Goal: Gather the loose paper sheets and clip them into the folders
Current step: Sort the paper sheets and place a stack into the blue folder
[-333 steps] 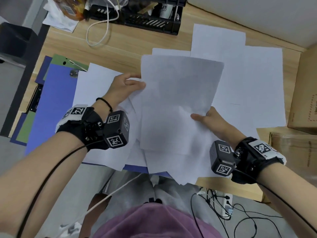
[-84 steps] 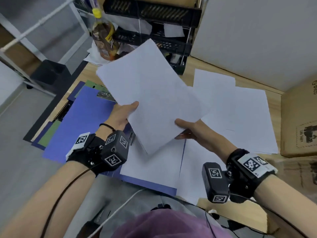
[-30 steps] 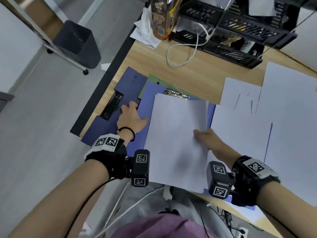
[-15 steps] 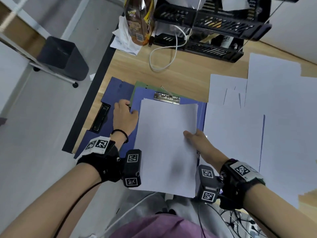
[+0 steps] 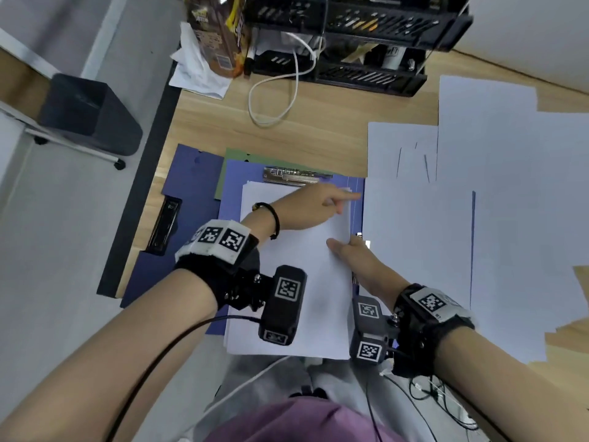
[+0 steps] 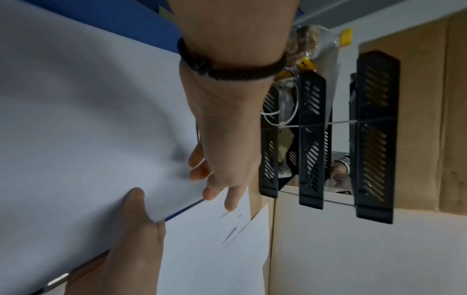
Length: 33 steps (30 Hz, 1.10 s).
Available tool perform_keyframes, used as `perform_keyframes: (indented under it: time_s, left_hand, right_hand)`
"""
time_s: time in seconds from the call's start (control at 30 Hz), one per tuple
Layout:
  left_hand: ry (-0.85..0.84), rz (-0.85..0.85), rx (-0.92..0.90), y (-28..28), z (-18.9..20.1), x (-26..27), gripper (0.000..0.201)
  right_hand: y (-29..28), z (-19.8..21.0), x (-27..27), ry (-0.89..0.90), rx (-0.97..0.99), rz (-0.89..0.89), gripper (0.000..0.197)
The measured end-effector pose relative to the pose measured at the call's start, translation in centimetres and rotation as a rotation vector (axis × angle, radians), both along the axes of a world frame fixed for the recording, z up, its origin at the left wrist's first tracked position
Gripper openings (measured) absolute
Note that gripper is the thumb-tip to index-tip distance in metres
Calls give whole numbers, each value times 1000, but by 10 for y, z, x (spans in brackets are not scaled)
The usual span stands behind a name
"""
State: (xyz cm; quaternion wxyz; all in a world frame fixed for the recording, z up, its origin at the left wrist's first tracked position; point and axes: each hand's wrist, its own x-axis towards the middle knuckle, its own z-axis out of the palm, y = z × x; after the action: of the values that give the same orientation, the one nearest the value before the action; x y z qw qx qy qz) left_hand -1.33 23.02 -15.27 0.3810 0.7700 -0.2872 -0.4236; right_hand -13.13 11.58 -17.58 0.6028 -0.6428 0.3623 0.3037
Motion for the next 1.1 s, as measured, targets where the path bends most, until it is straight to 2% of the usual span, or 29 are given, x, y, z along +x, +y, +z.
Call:
perform_keyframes:
  time_s: [0.03, 0.07, 0.17, 0.27, 0.4, 0.47, 0.53, 0.63, 0.7, 0.83, 0.97, 1.03, 1.1]
  left_hand:
    - [35, 2, -25, -3, 2, -1, 51]
    - [63, 77, -57, -3, 4, 0, 50]
    - [44, 450, -84, 17, -2, 9, 43]
    - [-74, 810, -14, 48, -17, 17, 34]
    - [-153, 1012, 149, 86, -30, 8, 26]
    - [-59, 1062, 123, 95, -32, 1, 29]
    - [92, 1049, 102, 95, -31, -6, 34]
    - [220, 973, 108, 94, -26, -16, 18]
    - [230, 953, 109, 96, -28, -21, 16]
    - [174, 964, 187, 105, -36, -21, 19]
    - [128, 1001, 199, 106, -38, -17, 22]
    - [109, 1030, 175, 103, -39, -16, 28]
    - [115, 1070, 110, 99, -38, -17, 42]
  right_hand:
    - [-1, -1, -1, 2, 9, 6, 20]
    - [-2, -3, -2, 7, 13, 3, 22]
    - [-3, -8, -4, 9, 19, -26, 18]
    - [-3, -14, -5, 23, 42, -80, 16]
    - [-2, -20, -7, 79, 101, -138, 19]
    - [-2, -22, -7, 94, 125, -161, 24]
    - [-4, -22, -5, 94, 153, -177, 21]
    - [-4, -18, 2, 98, 151, -170, 19]
    - [-3, -16, 7, 90, 132, -163, 19]
    - [0, -16, 14, 80, 109, -218, 37]
    - [0, -12, 15, -28, 25, -317, 3]
    - [-4, -10, 12, -94, -66, -357, 18]
    - [-7, -7, 9, -161, -121, -335, 30]
